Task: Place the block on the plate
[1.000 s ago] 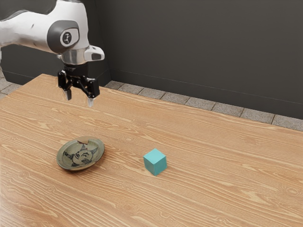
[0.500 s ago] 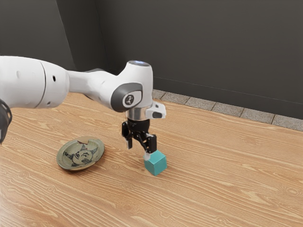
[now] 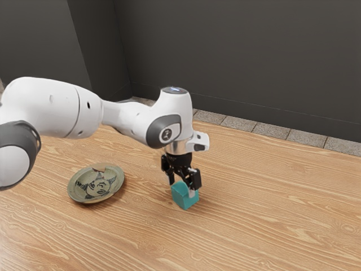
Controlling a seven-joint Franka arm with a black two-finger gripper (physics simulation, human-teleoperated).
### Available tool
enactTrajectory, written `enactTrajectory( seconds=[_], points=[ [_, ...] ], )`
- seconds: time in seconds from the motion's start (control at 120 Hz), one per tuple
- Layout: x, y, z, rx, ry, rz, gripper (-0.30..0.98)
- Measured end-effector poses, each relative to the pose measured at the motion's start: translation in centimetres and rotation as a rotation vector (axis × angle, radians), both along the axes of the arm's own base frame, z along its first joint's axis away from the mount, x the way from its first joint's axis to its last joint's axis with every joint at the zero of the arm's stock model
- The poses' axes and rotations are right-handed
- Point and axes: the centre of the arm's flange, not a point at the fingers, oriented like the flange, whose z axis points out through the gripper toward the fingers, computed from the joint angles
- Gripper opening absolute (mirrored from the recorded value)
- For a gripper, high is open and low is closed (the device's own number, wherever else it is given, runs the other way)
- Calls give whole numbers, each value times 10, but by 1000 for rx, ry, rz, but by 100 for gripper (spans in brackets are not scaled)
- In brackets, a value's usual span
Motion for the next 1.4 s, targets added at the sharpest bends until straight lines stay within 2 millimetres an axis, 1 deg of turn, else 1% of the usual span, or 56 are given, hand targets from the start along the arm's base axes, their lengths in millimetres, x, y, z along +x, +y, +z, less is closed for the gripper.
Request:
enactTrajectory(
  seconds=[0.125, 0.208, 0.292, 0.467, 0.675, 0.767, 0.867, 0.967, 1.075, 1.133, 1.2, 1.275, 1.325, 1.4],
  points=[
    [2, -1, -8, -11, -2, 5, 69],
    [3, 0, -19, -12, 2, 7, 69],
    [5, 1, -25, -13, 2, 8, 69],
    [7, 1, -28, -14, -10, 4, 68],
    [9, 2, -27, -14, -23, -2, 47],
    [9, 2, -27, -14, -26, -2, 42],
    [9, 2, -27, -12, -29, -1, 38],
    [10, 3, -20, -12, -42, 1, 36],
    [13, 11, 13, -9, -89, 10, 34],
    [13, 24, 35, 0, -116, 25, 34],
    [9, 51, 59, 13, -134, 64, 34],
    [-4, 94, 80, 21, -136, 126, 34],
    [-14, 123, 89, 24, -132, 170, 34],
    [-36, 165, 101, 27, -127, 239, 34]
  ],
)
